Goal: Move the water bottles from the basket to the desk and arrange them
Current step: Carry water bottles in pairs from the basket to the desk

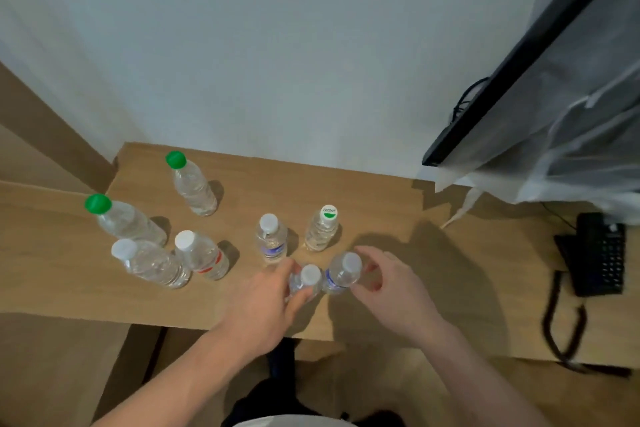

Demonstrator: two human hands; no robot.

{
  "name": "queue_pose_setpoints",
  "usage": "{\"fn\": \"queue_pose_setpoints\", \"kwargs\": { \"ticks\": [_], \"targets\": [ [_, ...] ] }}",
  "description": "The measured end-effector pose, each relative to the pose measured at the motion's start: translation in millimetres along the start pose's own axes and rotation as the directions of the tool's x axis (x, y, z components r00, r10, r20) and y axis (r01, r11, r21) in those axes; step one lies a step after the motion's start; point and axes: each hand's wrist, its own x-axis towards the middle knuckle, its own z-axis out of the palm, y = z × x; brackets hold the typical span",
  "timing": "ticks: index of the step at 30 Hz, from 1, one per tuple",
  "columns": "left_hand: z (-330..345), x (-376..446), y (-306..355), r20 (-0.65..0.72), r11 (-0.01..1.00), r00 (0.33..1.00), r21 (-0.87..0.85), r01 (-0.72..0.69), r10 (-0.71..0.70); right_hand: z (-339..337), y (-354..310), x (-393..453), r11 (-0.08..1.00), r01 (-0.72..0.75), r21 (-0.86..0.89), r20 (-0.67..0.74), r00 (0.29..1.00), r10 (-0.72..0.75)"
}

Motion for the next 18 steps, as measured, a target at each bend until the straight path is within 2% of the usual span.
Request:
{"fn": "queue_pose_setpoints", "kwargs": {
  "ticks": [5,10,15,18],
  "targets": [
    [-34.2,-4.3,10.4,-0.026,0.992,0.998,0.119,-0.048,0.051,-17.5,9.5,-47.6,0.995,-0.061,0.079,-0.114,0.991,0.07],
    [-57.2,-13.3,50.0,-0.049,0.972,0.98,0.146,-0.184,0.193,-41.1,36.3,-118.3,0.989,-0.107,0.105,-0.233,0.964,0.129],
    [-49.8,-38.7,128.1,-0.124,0.92,0.913,0.114,-0.376,0.389,-59.9,93.5,-209.5,0.988,-0.092,0.125,-0.317,0.94,0.128],
    [-24.8,-69.5,183.6,-0.064,0.862,0.861,0.095,-0.498,0.504,-66.2,130.4,-273.2,0.984,-0.112,0.135,-0.397,0.904,0.157]
  ]
}}
